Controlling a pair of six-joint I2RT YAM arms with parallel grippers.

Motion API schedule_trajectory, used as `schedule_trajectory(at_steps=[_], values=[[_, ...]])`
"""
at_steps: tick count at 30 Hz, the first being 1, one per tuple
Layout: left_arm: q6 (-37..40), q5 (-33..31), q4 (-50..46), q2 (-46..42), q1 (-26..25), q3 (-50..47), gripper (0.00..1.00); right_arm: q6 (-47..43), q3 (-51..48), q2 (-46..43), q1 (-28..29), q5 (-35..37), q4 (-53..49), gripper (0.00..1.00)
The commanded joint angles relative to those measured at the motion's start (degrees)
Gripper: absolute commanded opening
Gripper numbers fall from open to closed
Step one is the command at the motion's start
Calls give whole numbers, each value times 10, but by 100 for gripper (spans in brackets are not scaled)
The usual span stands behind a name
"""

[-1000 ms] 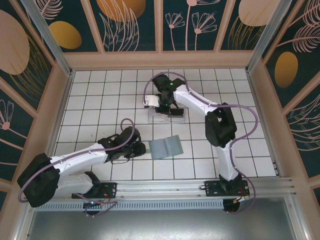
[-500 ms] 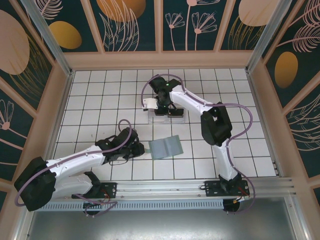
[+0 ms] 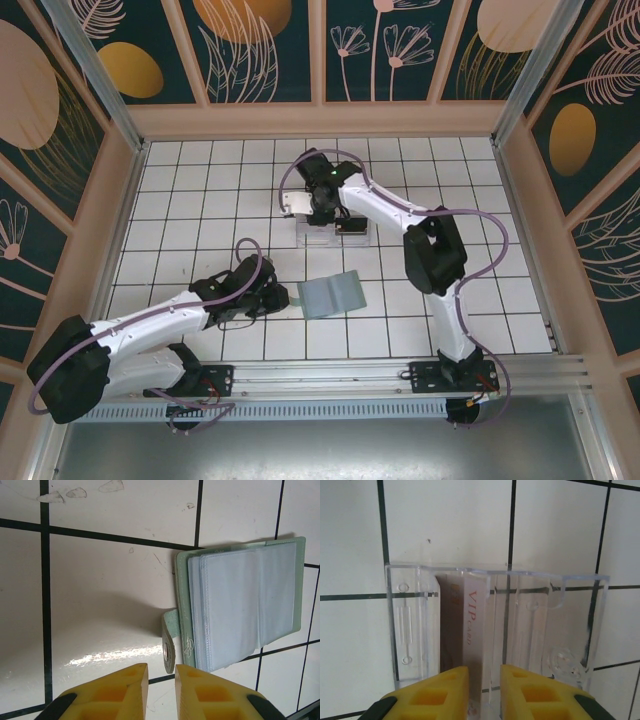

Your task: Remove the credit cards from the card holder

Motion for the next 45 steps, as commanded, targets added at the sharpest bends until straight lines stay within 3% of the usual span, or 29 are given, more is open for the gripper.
schedule_trajectory(at_steps=[1, 12, 18, 37, 45], values=[[-5, -10, -10, -3, 4, -1, 22, -9, -20, -48, 6, 19, 35, 24], [-1, -8, -8, 5, 3, 6, 22, 9, -80, -79, 14, -24, 46, 47], [-1, -10, -12, 3, 4, 7, 22, 8, -93, -59, 14, -5, 65, 62], [-4, -15, -18, -9, 4, 3, 22, -3, -63, -26, 4, 91, 156, 61], [4, -16, -20, -5, 3, 16, 22, 47, -65, -72, 7, 106, 166, 59]])
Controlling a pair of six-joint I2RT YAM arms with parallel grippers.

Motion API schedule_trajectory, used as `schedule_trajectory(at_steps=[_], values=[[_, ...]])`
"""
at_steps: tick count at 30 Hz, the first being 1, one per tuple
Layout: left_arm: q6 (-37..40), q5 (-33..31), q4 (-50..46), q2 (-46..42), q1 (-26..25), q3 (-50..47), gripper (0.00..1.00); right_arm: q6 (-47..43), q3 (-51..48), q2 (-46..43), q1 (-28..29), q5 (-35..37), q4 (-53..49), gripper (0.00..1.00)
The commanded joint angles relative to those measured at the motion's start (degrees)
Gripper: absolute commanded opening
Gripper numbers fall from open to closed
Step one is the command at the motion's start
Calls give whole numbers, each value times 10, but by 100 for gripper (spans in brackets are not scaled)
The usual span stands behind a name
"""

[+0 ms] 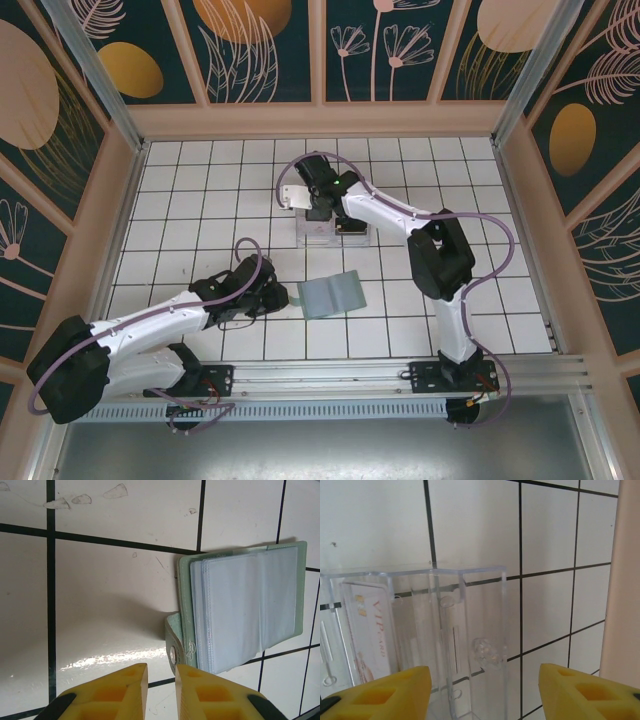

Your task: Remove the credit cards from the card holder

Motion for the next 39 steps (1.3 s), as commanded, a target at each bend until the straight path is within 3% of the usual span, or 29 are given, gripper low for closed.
schedule_trajectory(at_steps=[1, 5, 9, 15, 20, 25, 39], values=[[7, -5, -19, -2, 3, 19, 22, 46, 7, -47, -1, 6, 10, 59], [13, -7, -19, 9, 4, 30, 22, 157, -13, -89, 2, -13, 7, 58], [15, -12, -11, 18, 6, 35, 22, 340, -37, -133, 4, -43, 12, 55], [34, -3, -4, 48, 12, 51, 22, 579, -171, -232, 12, -89, 59, 56], [63, -12, -18, 82, 26, 84, 24, 803, -262, -280, 30, -109, 67, 49], [80, -3, -13, 101, 52, 91, 24, 882, -308, -289, 81, -86, 29, 48], [127, 5, -39, 72, 138, 85, 27, 926, -340, -223, 175, -87, -36, 48]])
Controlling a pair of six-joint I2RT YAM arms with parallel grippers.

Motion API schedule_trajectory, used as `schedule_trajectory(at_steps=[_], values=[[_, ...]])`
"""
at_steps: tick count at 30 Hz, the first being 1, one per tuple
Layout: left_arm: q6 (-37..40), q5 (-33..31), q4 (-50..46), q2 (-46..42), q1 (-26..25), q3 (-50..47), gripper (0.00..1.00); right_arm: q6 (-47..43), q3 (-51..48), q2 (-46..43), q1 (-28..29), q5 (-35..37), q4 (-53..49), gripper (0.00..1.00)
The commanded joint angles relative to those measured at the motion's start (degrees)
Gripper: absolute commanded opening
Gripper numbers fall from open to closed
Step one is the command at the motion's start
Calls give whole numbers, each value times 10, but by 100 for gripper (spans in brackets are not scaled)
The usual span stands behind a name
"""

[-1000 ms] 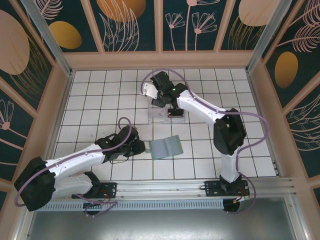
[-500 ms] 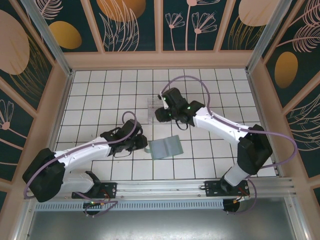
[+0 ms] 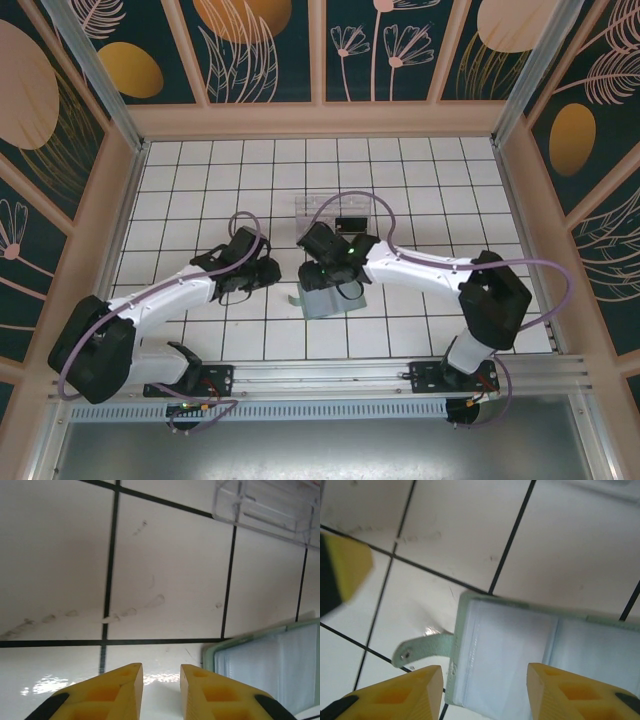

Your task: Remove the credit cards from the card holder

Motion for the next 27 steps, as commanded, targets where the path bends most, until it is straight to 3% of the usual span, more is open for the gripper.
schedule_trajectory(at_steps=[1, 16, 27], values=[[23, 2, -26, -19, 12, 5, 27, 25, -5, 25, 15, 7, -33, 48], [33, 17, -14, -19, 17, -7, 28, 34, 52, 133, 49, 36, -94, 50], [30, 21, -8, -25, 17, -16, 28, 38, 65, 146, 54, 46, -109, 31]])
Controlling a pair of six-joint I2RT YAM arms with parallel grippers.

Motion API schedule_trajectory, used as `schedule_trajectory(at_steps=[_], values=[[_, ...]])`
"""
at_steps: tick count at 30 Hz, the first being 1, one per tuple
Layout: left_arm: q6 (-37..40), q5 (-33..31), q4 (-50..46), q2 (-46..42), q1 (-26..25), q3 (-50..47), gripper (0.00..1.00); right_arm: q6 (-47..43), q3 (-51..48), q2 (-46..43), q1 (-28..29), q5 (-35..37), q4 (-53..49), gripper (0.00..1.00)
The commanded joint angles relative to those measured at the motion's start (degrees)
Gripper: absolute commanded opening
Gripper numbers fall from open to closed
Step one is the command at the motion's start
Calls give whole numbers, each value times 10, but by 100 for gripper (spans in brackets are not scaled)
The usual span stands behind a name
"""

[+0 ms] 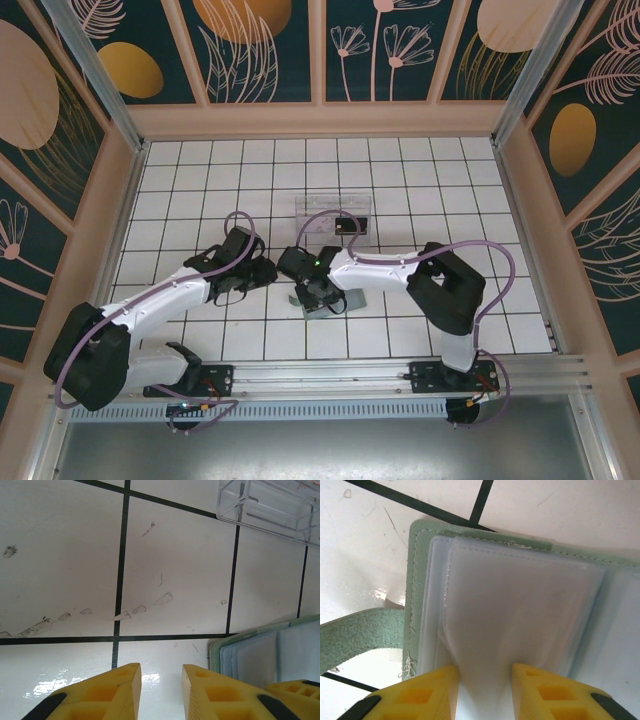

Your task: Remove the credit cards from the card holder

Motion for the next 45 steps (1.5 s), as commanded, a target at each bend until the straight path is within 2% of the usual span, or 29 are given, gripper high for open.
schedule_trajectory(at_steps=[1, 8, 12, 20, 29, 35, 45], values=[[8, 7, 1, -7, 4, -8, 28, 13, 10, 11, 6, 20, -25, 27], [31, 17, -15, -2, 4, 13, 26, 18, 6, -13, 1, 19, -15, 15], [54, 46, -28, 0, 3, 35, 22, 26, -28, -53, -12, -5, 24, 14], [35, 85, 2, 10, -9, 49, 19, 36, -101, -123, -47, -58, 96, 16], [-2, 92, 39, 64, -68, 68, 17, 45, -157, -167, -70, -88, 145, 15], [-14, 94, 48, 99, -92, 82, 17, 57, -202, -196, -93, -96, 167, 22], [-14, 94, 37, 124, -98, 96, 16, 75, -219, -220, -110, -15, 104, 31]])
